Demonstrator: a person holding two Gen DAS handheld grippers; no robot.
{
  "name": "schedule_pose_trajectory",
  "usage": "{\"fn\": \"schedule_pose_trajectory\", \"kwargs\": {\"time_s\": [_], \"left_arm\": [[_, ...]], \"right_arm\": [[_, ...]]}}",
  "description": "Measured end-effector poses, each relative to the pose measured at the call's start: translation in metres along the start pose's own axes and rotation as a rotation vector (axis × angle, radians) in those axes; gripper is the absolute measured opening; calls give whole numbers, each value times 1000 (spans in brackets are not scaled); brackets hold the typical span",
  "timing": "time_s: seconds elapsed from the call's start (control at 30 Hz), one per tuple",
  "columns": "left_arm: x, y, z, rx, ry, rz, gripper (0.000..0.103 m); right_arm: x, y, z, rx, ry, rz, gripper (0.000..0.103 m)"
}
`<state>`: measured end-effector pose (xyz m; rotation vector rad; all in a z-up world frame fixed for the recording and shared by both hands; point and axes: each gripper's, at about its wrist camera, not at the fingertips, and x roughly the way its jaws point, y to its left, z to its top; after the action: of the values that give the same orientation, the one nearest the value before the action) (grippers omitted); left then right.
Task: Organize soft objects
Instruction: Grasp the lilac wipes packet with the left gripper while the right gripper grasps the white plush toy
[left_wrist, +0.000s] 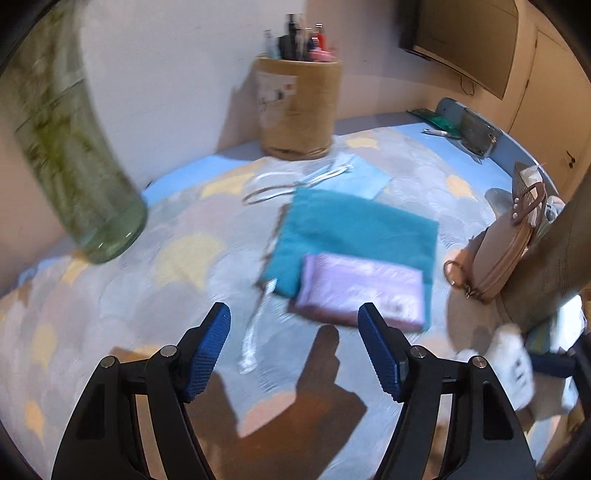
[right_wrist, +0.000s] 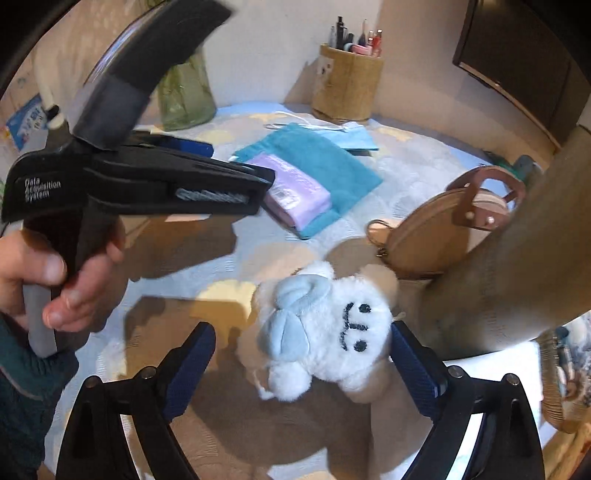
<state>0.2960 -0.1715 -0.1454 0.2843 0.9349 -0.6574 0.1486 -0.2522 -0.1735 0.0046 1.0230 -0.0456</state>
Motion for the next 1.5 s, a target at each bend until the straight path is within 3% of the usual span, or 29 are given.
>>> {"fn": "schedule_pose_trajectory", "kwargs": {"time_s": [0.1, 0.2, 0.3, 0.47, 0.83, 0.93, 1.07, 1.23, 1.43, 1.5], "left_arm": [[-7, 5, 4, -1, -18, -21, 69], [-14, -3, 18, 4, -71, -92, 70], [-10, -27, 34, 98, -105, -145, 71], [31, -46, 43, 186, 4, -236, 71], [7, -42, -6, 314, 152, -322, 71], [1, -45, -9, 361, 134, -259, 71], [5, -41, -3, 378, 145, -232, 71], [10, -32, -15, 428, 223, -350, 72], [6, -29, -23, 463, 187, -304, 70], [7, -31, -23, 472, 169, -267, 60]], "right_arm": [[3, -3, -4, 57, 24, 210, 93], [4, 0, -6, 49, 28, 225, 93], [-1, 1, -11, 25, 34, 270, 93], [-8, -4, -20, 27, 35, 335, 93], [-15, -9, -26, 37, 17, 348, 93], [-17, -11, -29, 42, 12, 353, 93], [-17, -6, -29, 34, 19, 343, 93], [-18, -6, -30, 23, 27, 344, 93], [-25, -9, -30, -31, 31, 351, 93], [-27, -9, -25, -64, 28, 312, 93]]}}
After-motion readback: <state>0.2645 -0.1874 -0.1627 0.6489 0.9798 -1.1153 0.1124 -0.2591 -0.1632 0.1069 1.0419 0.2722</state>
